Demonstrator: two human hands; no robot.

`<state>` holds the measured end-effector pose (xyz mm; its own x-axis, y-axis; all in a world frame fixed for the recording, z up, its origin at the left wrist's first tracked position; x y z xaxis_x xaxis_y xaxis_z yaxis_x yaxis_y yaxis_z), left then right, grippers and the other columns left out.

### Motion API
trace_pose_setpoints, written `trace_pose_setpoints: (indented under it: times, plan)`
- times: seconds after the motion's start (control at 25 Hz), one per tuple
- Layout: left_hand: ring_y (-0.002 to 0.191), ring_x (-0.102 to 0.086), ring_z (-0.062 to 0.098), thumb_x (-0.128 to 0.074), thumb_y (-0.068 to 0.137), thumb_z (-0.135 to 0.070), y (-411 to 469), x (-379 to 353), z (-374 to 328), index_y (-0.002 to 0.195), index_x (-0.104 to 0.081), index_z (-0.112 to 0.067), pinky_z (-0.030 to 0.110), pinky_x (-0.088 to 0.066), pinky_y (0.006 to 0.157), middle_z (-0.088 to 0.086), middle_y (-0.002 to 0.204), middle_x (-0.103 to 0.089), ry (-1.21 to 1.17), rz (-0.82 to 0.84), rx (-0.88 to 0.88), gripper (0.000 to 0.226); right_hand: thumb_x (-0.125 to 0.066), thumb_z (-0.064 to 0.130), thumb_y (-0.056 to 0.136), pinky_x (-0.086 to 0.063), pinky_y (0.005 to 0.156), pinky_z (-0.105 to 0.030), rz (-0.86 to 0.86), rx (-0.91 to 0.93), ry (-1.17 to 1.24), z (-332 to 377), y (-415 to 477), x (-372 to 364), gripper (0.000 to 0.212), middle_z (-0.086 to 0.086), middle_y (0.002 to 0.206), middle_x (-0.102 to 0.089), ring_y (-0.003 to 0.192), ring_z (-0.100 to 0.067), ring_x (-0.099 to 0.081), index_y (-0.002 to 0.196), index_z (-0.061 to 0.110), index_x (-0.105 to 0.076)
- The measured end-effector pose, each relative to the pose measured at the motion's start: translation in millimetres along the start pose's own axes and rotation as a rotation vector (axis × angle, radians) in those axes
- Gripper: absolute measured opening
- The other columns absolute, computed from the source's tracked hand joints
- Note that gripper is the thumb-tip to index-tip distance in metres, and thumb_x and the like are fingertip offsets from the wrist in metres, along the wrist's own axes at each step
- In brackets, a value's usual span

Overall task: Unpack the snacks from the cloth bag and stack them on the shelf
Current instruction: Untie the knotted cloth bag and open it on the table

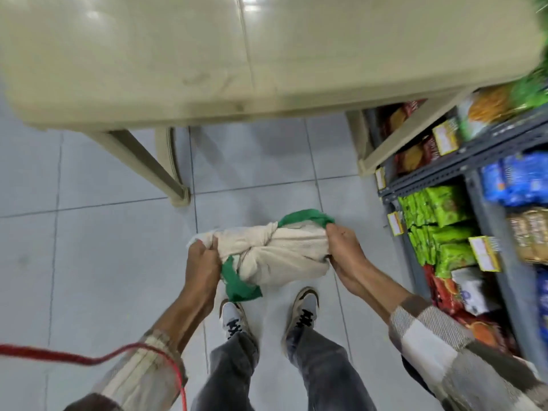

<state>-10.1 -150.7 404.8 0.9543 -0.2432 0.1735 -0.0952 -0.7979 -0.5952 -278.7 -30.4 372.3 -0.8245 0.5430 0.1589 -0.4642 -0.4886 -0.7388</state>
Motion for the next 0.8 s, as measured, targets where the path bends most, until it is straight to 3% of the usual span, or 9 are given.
trace_pose_setpoints:
  times: [0.2, 0.36, 0.48, 0.6, 0.8]
  plan:
    - [0.101, -0.067, 0.032, -0.04, 0.103, -0.008, -130, 44, -164, 0.11, -0.064, 0.005, 0.043, -0.055, 0.088, 0.023, 0.111, -0.069, -0.058, 0.091, -0.198, 0.028, -0.037, 0.013, 0.098, -0.042, 0.067, -0.033, 0.043, 0.165, 0.084, 127, -171, 21, 0.03, -0.017, 0.092, -0.059, 0.081, -0.024, -0.054, 0.105, 0.006, -0.065]
    - [0.078, -0.06, 0.021, -0.04, 0.103, -0.009, -182, 66, -289, 0.088, -0.06, 0.013, 0.037, -0.048, 0.07, 0.015, 0.084, -0.064, -0.084, 0.148, -0.381, 0.032, -0.04, 0.016, 0.097, -0.041, 0.071, -0.035, 0.022, 0.338, 0.174, 243, -255, 37, 0.026, -0.012, 0.092, -0.06, 0.085, -0.024, -0.054, 0.098, 0.01, -0.066]
    - [0.067, -0.055, 0.015, -0.044, 0.102, -0.017, -198, 82, -370, 0.077, -0.055, -0.001, 0.034, -0.044, 0.061, 0.009, 0.073, -0.056, -0.146, 0.091, -0.477, 0.032, -0.041, 0.019, 0.096, -0.049, 0.068, -0.031, 0.02, 0.469, 0.26, 326, -292, 40, 0.032, -0.006, 0.082, -0.07, 0.075, -0.019, -0.064, 0.086, 0.013, -0.072]
    - [0.068, -0.048, 0.02, -0.044, 0.101, -0.016, -197, 82, -423, 0.079, -0.053, -0.01, 0.035, -0.039, 0.059, 0.009, 0.075, -0.051, -0.166, 0.083, -0.552, 0.025, -0.042, 0.02, 0.094, -0.052, 0.058, -0.025, -0.014, 0.538, 0.319, 379, -304, 43, 0.029, -0.007, 0.081, -0.07, 0.069, -0.018, -0.066, 0.088, 0.011, -0.069]
    - [0.069, -0.05, 0.024, -0.043, 0.1, -0.014, -168, 63, -469, 0.085, -0.057, -0.002, 0.039, -0.042, 0.061, 0.013, 0.076, -0.055, -0.202, 0.108, -0.547, 0.024, -0.043, 0.016, 0.095, -0.052, 0.052, -0.022, -0.031, 0.551, 0.429, 431, -282, 46, 0.03, -0.006, 0.075, -0.07, 0.061, -0.017, -0.067, 0.082, 0.009, -0.069]
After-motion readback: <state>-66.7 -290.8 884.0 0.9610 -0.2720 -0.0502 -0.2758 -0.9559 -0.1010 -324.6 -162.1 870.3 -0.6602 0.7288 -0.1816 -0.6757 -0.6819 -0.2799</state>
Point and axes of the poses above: each hand's wrist, its own y-axis towards the middle knuckle, its own x-axis out of the back of the hand, z = x × y, the point moved 10 cm from there along y, towards the middle knuckle
